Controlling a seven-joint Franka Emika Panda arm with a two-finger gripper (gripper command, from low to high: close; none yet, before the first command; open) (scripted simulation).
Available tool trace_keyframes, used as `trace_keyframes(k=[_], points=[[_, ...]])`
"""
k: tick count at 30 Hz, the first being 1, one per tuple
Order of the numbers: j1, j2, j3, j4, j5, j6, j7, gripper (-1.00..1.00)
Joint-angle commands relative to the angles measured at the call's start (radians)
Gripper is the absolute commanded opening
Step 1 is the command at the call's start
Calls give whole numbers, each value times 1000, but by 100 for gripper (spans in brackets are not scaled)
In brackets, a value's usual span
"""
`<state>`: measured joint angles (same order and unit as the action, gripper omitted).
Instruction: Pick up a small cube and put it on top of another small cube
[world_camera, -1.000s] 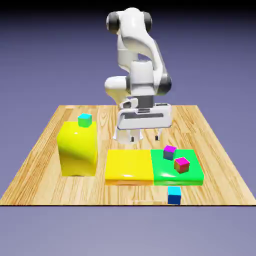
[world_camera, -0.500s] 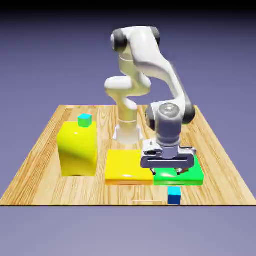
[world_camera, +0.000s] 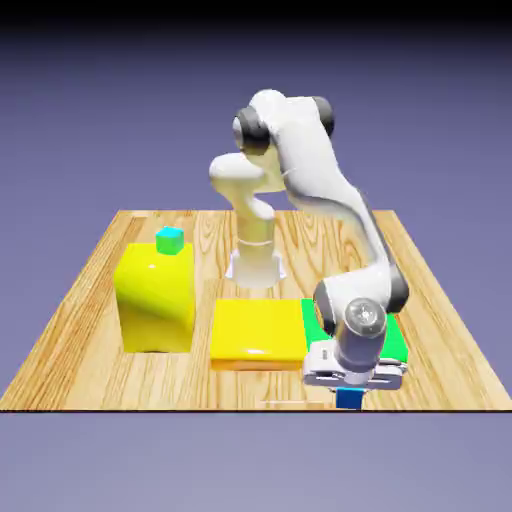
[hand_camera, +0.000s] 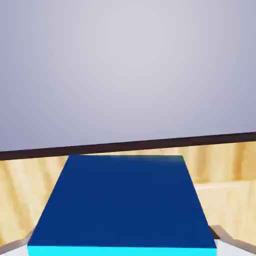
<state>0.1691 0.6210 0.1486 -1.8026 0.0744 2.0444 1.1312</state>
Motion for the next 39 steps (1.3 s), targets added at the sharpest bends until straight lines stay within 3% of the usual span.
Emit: trace_keyframes(k=[1, 33, 39], points=[[-2, -33, -14, -7, -13, -25, -12, -100], [-31, -1193, -685, -615, -526, -518, -698, -100], [-176, -1186, -600, -692, -506, -438, -761, -100]])
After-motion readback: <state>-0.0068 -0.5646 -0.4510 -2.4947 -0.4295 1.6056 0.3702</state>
